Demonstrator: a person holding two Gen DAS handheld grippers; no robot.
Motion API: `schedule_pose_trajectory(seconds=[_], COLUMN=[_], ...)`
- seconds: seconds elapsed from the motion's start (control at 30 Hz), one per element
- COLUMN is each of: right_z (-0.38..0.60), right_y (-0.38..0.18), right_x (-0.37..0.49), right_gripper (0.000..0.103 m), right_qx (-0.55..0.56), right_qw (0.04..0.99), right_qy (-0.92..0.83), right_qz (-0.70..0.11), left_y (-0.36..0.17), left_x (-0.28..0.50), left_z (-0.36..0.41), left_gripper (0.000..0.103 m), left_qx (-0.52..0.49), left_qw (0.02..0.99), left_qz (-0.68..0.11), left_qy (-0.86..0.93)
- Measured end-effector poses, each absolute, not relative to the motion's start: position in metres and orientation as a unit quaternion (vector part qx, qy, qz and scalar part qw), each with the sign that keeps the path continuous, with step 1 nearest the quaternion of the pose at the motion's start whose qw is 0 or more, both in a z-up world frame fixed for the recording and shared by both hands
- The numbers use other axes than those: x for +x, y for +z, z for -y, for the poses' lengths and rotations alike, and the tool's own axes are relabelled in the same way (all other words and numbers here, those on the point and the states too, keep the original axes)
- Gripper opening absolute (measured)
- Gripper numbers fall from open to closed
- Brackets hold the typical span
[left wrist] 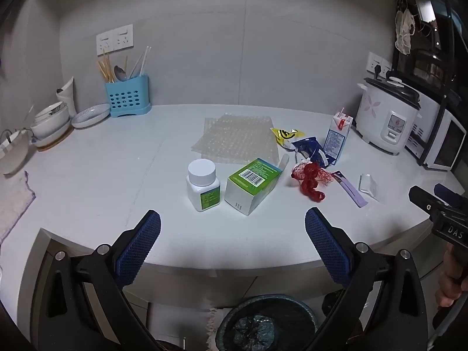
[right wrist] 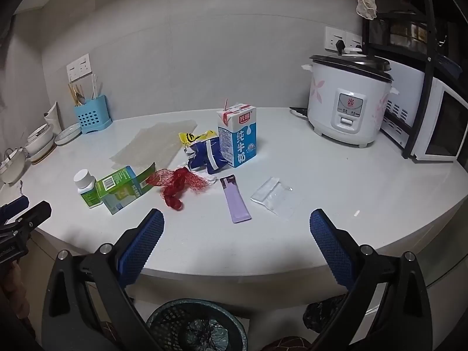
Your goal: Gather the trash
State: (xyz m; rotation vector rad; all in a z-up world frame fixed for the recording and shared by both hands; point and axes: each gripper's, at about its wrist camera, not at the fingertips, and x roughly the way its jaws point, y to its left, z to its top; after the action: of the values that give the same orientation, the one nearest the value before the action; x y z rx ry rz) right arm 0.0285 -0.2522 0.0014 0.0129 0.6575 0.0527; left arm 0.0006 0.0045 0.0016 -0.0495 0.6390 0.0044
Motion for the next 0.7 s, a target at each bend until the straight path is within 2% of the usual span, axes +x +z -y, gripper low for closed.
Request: schedule_pose_trajectory(seconds=[0.7], right_z=[0.2538], right_y=[0.0041], right_x=[0.0289], right_gripper=[0.095], right_qx=[0.01], right_qw=[0.948], right_qy=[0.027], right_qz=[-0.316], left_y=[0.001], left_x=[0.0077], left_z=[-0.0017], left_gripper=[0.097], left_qx=[-0.031], left_qw=[0.945], left_qz=[-0.325], left_qy=[-0.007])
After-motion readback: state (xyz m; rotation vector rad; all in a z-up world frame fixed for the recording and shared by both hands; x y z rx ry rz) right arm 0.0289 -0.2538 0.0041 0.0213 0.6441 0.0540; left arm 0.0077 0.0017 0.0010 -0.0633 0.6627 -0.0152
